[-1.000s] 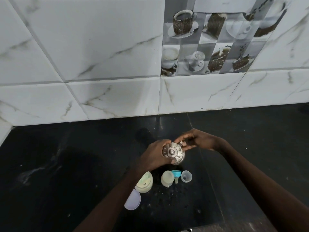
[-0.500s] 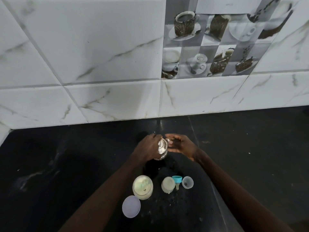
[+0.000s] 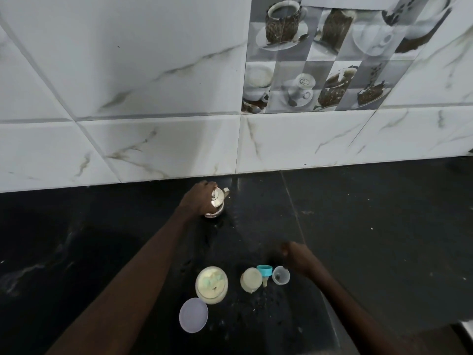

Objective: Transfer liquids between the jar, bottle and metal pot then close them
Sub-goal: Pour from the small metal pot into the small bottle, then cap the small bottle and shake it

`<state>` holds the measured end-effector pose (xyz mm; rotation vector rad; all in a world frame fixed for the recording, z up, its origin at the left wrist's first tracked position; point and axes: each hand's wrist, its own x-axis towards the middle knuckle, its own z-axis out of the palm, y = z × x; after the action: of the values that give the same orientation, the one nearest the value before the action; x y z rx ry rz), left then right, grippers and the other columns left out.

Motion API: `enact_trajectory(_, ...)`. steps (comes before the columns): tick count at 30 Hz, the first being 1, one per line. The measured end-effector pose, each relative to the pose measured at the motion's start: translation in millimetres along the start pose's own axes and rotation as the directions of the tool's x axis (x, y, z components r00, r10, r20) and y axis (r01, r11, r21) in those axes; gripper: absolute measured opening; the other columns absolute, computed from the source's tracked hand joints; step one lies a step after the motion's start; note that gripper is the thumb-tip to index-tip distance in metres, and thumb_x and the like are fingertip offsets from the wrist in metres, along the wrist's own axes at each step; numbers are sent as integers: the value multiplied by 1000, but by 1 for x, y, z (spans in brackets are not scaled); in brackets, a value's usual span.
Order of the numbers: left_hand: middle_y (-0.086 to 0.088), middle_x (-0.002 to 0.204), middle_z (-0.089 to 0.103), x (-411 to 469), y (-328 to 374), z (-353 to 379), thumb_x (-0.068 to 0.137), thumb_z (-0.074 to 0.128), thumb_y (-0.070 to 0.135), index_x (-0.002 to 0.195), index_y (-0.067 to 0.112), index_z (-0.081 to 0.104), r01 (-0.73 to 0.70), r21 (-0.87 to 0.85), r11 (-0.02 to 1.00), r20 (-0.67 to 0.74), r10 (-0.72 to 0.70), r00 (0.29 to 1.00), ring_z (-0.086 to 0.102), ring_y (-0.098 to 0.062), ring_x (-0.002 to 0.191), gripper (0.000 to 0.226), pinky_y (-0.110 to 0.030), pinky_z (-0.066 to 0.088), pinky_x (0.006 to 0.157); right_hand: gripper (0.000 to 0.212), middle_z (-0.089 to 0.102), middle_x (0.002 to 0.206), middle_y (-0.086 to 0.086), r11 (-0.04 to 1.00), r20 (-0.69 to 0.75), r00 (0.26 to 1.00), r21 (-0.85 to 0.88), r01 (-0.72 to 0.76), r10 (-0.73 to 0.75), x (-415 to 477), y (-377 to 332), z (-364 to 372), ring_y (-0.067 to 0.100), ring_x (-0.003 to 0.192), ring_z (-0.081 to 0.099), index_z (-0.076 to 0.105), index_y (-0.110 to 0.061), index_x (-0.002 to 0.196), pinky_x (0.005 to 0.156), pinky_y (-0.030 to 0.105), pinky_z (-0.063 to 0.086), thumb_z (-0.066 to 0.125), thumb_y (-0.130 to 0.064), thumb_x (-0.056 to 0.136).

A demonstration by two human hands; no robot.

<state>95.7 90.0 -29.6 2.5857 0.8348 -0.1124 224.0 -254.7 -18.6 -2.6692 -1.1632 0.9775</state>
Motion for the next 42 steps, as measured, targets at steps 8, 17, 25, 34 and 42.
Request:
enact_trajectory(8,-12,125,61,-13,6,-5,65,79,43,137,15,56,-16,-31,999,10,17,1000,63,-34,112,80,-44,55,95,38,73,117,6,995,116,990,-57,84,-77,4,-28,25,26,110,68,70,-18,121,85,33,52,73,-39,89)
enact_trajectory(17,-13,134,57,-21,1,-6,69,85,31,143,13,52,-15,-99,995,14,17,1000,58,-33,122,83,-42,49,104,31,67,83,7,999,123,992,-15,41,-38,11,-32,26,23,81,64,68,-16,83,64,31,41,72,-46,88)
enact_trajectory(25,-14,141,55,-22,-1,-12,71,86,17,144,8,52,-59,-142,988,21,62,998,54,-31,130,81,-37,43,110,28,66,77,-7,959,-60,998,282,-6,24,5,-29,10,8,68,59,73,-16,89,61,27,44,76,-42,80)
enact_trajectory(34,-9,146,52,-12,-12,-5,72,85,16,147,13,50,-63,-161,985,19,67,998,51,-27,135,83,-34,40,114,45,66,110,-8,825,-128,991,563,51,27,-25,-41,-15,8,99,66,57,-27,115,77,22,55,83,-27,78)
enact_trajectory(42,-8,160,37,-106,65,5,70,81,13,157,24,37,-106,-334,937,-288,5,958,32,-30,151,98,-47,32,123,48,64,117,-4,951,-105,953,97,294,-284,-50,-58,-12,15,105,62,64,-24,123,90,30,52,78,-32,78)
